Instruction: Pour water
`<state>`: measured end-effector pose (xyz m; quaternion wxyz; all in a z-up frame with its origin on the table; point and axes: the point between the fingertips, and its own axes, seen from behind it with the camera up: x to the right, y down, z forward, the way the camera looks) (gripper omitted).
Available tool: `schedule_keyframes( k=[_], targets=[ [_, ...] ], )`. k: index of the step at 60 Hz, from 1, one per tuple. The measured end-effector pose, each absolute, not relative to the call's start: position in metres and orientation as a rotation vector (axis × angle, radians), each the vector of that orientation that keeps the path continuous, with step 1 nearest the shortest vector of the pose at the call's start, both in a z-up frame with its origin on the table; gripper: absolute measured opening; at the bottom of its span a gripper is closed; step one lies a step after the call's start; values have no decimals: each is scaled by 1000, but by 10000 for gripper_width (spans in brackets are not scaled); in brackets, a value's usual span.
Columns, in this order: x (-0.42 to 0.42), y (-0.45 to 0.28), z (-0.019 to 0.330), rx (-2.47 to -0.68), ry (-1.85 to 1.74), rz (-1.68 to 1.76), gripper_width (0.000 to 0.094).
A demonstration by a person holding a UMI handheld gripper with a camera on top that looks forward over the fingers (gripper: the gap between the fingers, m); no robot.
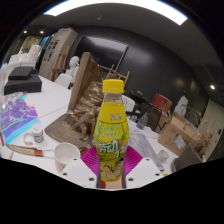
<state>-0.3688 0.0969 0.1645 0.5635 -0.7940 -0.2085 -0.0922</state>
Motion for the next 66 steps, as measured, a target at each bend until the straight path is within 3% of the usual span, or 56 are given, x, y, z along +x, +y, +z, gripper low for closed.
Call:
schedule_keyframes(
  k=[25, 35, 40, 45, 54, 66],
  targets=[
    [-368, 101, 73, -1950, -210, 116, 286],
    [-366, 96, 67, -1926, -192, 147, 409],
    [-365, 92, 66, -1954, -192, 138, 524],
    [-359, 86, 72, -1986, -160, 131, 871],
    [-354, 51, 109, -2023, -101, 67, 858],
    [-354, -57, 171, -2090, 4, -72, 859]
  ],
)
